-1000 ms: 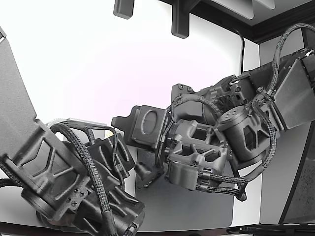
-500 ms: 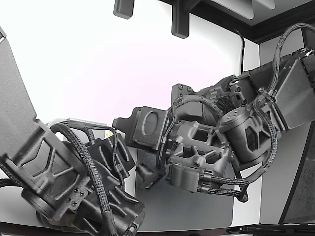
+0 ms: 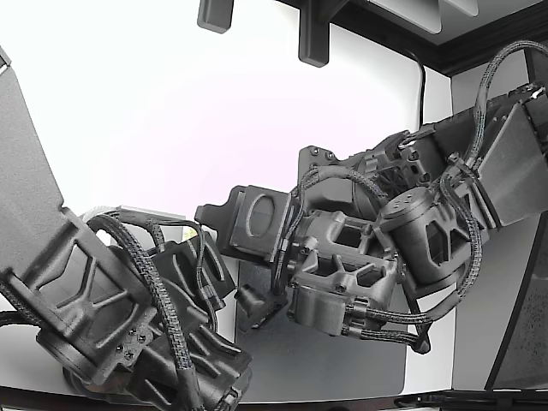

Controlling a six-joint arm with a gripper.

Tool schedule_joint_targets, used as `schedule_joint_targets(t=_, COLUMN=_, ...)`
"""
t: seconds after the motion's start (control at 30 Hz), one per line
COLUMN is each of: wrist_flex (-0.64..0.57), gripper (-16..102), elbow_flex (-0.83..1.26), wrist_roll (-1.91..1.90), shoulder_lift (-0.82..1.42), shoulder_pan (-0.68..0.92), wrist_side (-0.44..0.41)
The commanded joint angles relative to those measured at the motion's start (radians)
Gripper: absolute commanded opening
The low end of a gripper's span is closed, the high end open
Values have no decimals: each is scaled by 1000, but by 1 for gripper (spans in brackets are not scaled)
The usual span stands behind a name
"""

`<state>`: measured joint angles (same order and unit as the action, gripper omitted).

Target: Peel off protective film from adhesive tape.

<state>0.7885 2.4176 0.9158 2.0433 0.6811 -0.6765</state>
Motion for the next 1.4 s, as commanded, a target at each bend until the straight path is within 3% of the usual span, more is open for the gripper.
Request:
schedule_joint_targets(t=0.0, wrist_flex=-2, gripper=-11, elbow_flex=-31, wrist_roll=5, shoulder_lift=23, shoulder_pan=-6, wrist_side=-6)
schedule_joint_targets(t=1.37, wrist_flex=29, gripper=-11, elbow_flex=-91, wrist_roll=-32, shoulder_lift=-35, shoulder_pan=31, wrist_side=-35)
